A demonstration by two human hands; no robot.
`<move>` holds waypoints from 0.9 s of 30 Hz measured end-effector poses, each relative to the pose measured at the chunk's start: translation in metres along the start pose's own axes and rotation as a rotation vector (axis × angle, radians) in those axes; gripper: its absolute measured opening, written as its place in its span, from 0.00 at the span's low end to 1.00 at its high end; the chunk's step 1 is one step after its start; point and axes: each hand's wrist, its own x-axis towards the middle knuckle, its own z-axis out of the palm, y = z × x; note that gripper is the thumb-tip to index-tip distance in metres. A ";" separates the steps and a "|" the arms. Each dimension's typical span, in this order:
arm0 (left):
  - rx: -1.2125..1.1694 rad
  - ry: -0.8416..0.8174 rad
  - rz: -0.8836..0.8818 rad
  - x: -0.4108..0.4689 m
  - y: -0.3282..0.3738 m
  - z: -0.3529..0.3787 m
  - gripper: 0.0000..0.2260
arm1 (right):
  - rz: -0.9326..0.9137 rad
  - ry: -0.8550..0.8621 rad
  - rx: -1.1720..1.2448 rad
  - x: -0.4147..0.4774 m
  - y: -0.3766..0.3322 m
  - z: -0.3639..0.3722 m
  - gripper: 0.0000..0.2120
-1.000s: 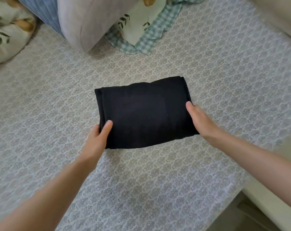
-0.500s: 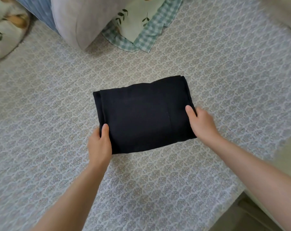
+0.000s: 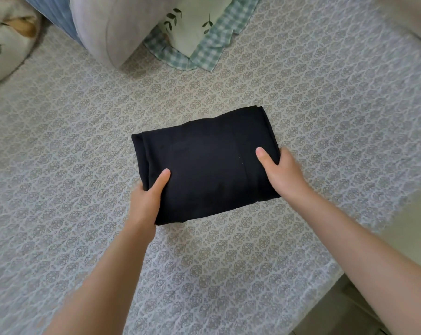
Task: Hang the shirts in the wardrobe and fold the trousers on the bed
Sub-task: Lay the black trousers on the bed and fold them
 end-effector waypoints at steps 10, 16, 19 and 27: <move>-0.025 0.087 0.210 -0.062 -0.042 -0.001 0.08 | -0.091 0.165 0.001 -0.062 0.044 0.003 0.23; -0.011 0.056 0.337 -0.106 -0.054 -0.022 0.10 | -0.126 0.217 0.098 -0.131 0.066 -0.005 0.21; 0.016 0.024 0.420 -0.135 -0.054 -0.038 0.11 | -0.133 0.282 0.187 -0.177 0.070 -0.010 0.20; 0.166 -0.200 0.626 -0.251 -0.043 -0.098 0.26 | -0.223 0.398 0.218 -0.345 0.071 -0.030 0.23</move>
